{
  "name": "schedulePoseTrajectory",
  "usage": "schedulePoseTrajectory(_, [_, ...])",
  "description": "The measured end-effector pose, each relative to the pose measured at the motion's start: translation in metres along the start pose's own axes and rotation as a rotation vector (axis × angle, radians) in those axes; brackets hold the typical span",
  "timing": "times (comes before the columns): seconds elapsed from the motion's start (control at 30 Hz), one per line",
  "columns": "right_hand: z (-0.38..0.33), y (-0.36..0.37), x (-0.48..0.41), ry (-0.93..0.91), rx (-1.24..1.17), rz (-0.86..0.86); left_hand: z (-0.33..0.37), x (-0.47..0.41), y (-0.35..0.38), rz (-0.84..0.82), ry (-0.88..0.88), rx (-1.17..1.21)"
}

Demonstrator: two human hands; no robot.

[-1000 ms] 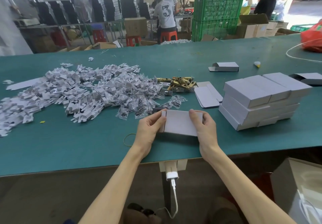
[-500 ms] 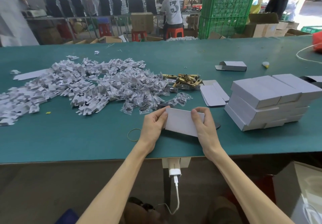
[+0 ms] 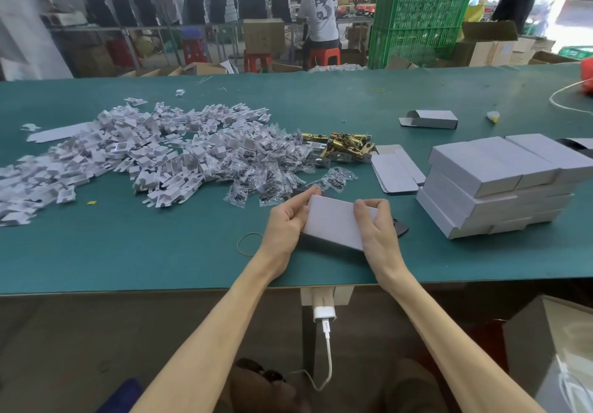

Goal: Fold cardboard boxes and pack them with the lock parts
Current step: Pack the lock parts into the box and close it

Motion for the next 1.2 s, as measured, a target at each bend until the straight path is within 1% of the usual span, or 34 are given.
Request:
schedulePoseTrajectory(0.17, [-0.007,0.005,0.002,-0.025,0.136,-0.041,-0.001,-0.003,-0.002,-0.031,-0.071,0.112])
schedulePoseTrajectory(0.37, [-0.013,0.003,0.006,-0.097,0.172,-0.068,0.001,0.001,0.002,-0.116,-0.018,0.03])
schedulePoseTrajectory(0.5, [-0.012,0.003,0.006,-0.136,0.187,-0.069,0.002,0.002,0.001,-0.1,-0.01,0.032])
schedulePoseTrajectory(0.57, [-0.014,0.003,0.008,-0.195,0.202,-0.056,0.002,0.002,0.002,-0.077,0.014,0.028])
schedulePoseTrajectory(0.63, [-0.015,0.002,0.01,-0.305,0.337,-0.06,0.002,0.003,0.001,-0.055,0.03,0.032])
schedulePoseTrajectory(0.7, [-0.015,-0.002,0.012,-0.412,0.584,-0.103,0.002,0.004,0.0,-0.04,0.042,0.027])
schedulePoseTrajectory(0.73, [-0.014,-0.005,0.013,-0.437,0.682,-0.133,0.003,0.004,0.0,-0.036,0.047,0.013])
schedulePoseTrajectory(0.8, [-0.013,-0.01,0.015,-0.46,0.79,-0.147,0.003,0.003,0.001,-0.049,0.052,-0.016])
schedulePoseTrajectory(0.87, [-0.015,-0.018,0.018,-0.518,0.821,-0.086,0.004,0.003,0.004,-0.059,0.051,-0.029])
schedulePoseTrajectory(0.9, [-0.017,-0.023,0.021,-0.522,0.795,-0.033,0.005,0.004,0.006,-0.055,0.062,-0.052])
schedulePoseTrajectory(0.97, [-0.018,-0.037,0.024,-0.458,0.682,0.099,0.009,0.006,0.013,-0.046,0.13,-0.149])
schedulePoseTrajectory(1.03, [-0.017,-0.054,0.023,-0.349,0.604,0.215,0.012,0.007,0.027,-0.096,0.214,-0.265])
schedulePoseTrajectory(1.13, [-0.016,-0.08,0.016,-0.228,0.653,0.322,0.014,0.01,0.055,-0.296,0.335,-0.534])
schedulePoseTrajectory(1.2, [-0.015,-0.092,0.014,-0.214,0.747,0.369,0.011,0.015,0.075,-0.479,0.364,-0.701])
Point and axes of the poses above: each hand's wrist, its own x-axis away from the middle knuckle, its own y-axis out of the palm, z = x × y, the point moved 2 cm from there along -x, towards the middle knuckle, and after that the axes turned 7 degrees about z, right-handed, at the moved point
